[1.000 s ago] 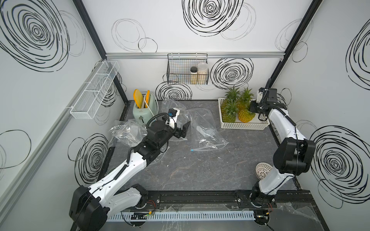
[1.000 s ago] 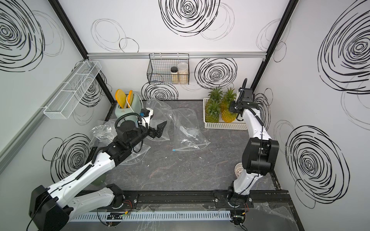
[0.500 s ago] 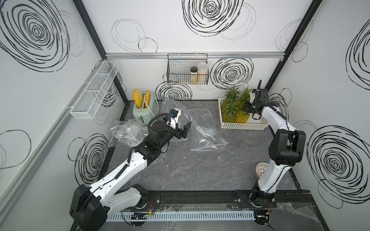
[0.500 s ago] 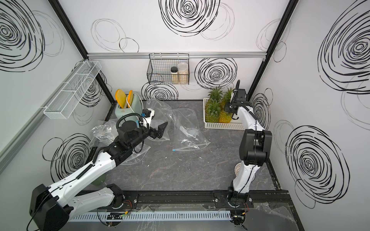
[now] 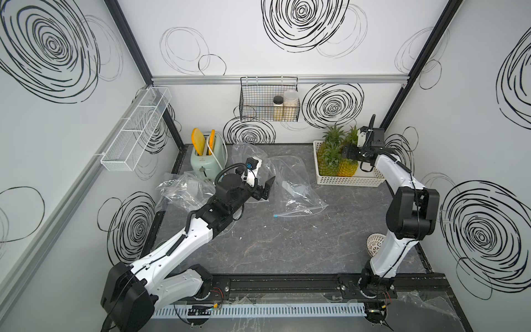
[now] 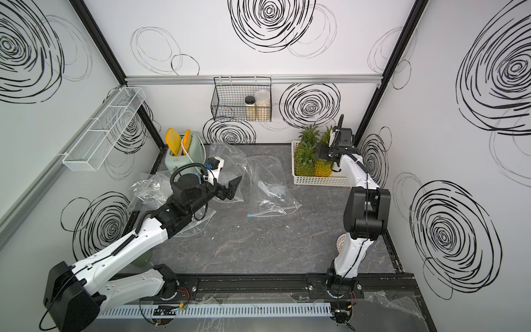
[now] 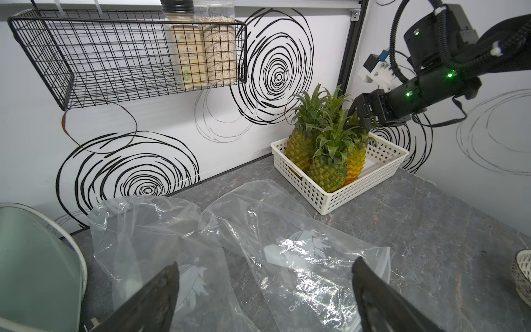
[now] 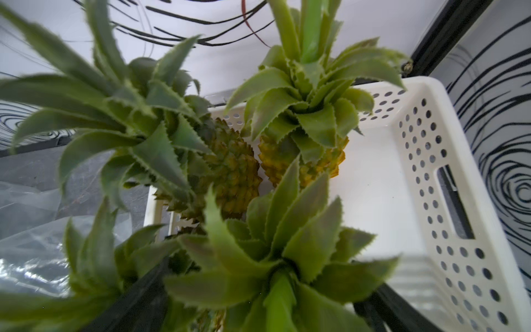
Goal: Open the zip-top bag and take out the pineapple
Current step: Place the pineapple in the basket.
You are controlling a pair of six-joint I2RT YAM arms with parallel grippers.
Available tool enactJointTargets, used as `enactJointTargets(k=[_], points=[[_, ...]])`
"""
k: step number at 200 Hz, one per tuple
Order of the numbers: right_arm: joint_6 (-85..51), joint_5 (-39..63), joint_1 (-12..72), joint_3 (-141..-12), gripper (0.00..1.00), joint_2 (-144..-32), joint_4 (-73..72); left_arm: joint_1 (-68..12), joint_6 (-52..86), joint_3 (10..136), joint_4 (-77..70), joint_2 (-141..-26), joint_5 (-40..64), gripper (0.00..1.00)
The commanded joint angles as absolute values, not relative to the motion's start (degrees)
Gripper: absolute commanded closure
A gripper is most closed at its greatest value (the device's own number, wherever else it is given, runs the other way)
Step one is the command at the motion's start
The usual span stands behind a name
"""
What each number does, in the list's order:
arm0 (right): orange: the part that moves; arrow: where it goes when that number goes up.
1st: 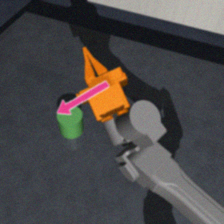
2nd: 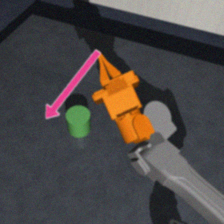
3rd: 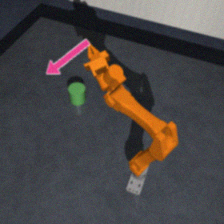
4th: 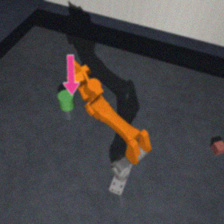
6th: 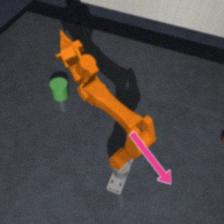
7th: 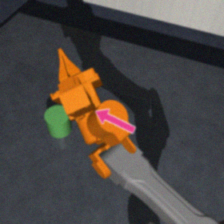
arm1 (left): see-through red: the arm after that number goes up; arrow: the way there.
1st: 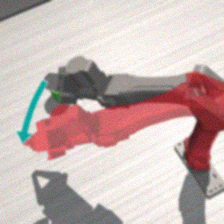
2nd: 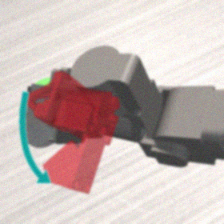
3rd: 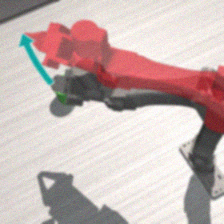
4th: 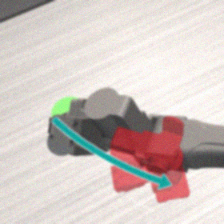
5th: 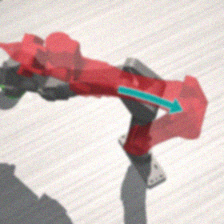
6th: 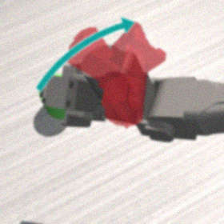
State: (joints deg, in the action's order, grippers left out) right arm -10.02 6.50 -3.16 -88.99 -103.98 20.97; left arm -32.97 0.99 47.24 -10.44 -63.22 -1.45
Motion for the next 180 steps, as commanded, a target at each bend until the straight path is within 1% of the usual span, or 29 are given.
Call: enactJointTargets(k=[1, 25, 53, 71, 85, 98, 109, 130, 148, 163, 180], points=[[-11.42, 7.60, -2.69, -85.46, 0.02, -95.42, 14.17, -32.34, 0.11, 47.44, -13.40, -61.44, -2.23, 0.04], [-11.89, 8.09, -0.80, -79.71, 0.02, -87.39, 10.01, -32.43, -1.00, 47.02, -13.60, -60.05, -5.45, 0.04], [-9.28, 3.14, 4.54, -73.64, 0.02, -78.34, 8.90, -32.34, -1.62, 45.84, -11.35, -57.57, -10.40, 0.03], [-8.78, 2.46, 7.71, -68.33, 0.02, -72.30, 6.42, -32.02, -3.47, 42.86, -11.70, -54.82, -15.96, 0.04], [-8.67, 2.03, 10.02, -63.02, 0.02, -67.16, 3.39, -30.55, -5.83, 40.32, -12.07, -52.39, -16.39, 0.04], [-7.95, 0.79, 11.58, -56.67, 0.02, -61.90, -1.26, -28.84, -10.17, 36.65, -14.11, -49.81, -13.86, 0.04], [-7.56, 0.02, 11.95, -51.53, 0.02, -57.63, -4.36, -27.95, -12.56, 32.69, -17.63, -47.01, -15.40, 0.04], [-6.28, 0.27, 12.04, -44.98, 0.02, -51.44, -6.30, -22.30, -9.64, 26.77, -22.45, -42.09, -16.33, 0.04], [-5.72, 0.26, 12.02, -41.53, 0.02, -48.45, -6.20, -14.94, -5.50, 22.79, -25.50, -40.18, -12.38, 0.04], [-5.76, 1.47, 12.03, -39.56, 0.02, -47.27, -6.11, -9.02, -2.73, 20.10, -27.94, -41.58, -8.59, 0.04], [-6.04, 2.80, 12.04, -37.61, 0.02, -46.54, -6.46, -3.76, 0.59, 18.81, -29.90, -46.31, -5.69, 0.04]])
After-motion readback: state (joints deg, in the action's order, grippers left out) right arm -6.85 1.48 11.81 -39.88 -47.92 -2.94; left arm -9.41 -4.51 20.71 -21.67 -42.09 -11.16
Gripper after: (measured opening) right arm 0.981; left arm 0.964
